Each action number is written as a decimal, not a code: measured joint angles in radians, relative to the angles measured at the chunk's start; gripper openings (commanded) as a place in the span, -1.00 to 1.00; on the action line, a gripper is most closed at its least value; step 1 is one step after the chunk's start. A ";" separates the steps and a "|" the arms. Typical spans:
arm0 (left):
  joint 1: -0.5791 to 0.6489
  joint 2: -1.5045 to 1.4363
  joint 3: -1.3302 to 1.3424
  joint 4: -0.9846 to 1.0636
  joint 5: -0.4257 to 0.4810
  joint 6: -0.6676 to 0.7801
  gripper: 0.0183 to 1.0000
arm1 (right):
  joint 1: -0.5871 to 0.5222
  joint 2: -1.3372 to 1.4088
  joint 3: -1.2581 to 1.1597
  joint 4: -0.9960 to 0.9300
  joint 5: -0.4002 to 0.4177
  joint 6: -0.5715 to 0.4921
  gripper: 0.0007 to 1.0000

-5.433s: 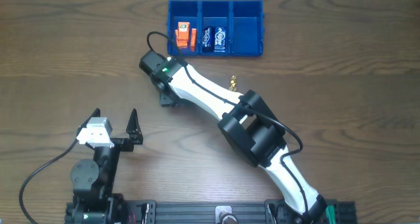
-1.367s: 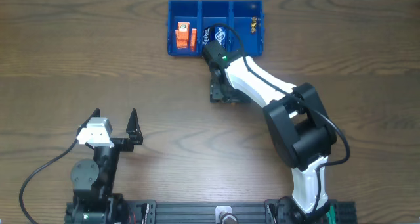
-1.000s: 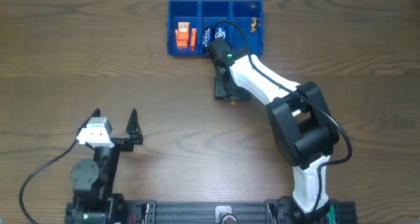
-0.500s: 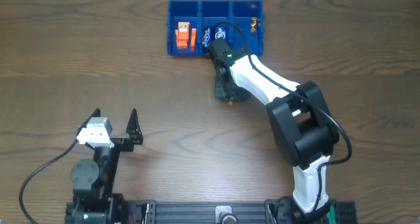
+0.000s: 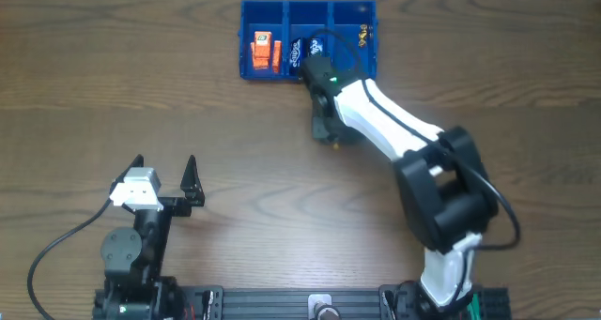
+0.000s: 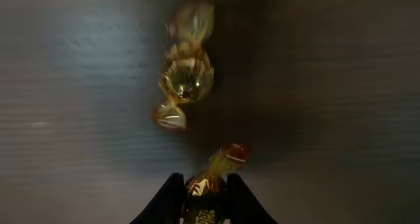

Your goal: Sort Candies Into Trays

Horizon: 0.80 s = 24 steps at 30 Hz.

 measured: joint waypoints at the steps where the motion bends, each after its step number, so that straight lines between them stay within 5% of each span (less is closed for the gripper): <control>1: 0.000 0.000 0.000 0.000 0.000 0.000 1.00 | -0.001 -0.034 0.002 0.000 0.017 0.000 -0.82; 12: 0.000 0.000 0.000 0.000 0.000 0.000 1.00 | -0.105 -0.134 0.220 0.370 0.172 -0.200 -0.74; 24: 0.000 0.000 0.000 0.000 0.000 0.000 1.00 | -0.137 0.022 0.220 0.489 0.228 -0.249 -0.70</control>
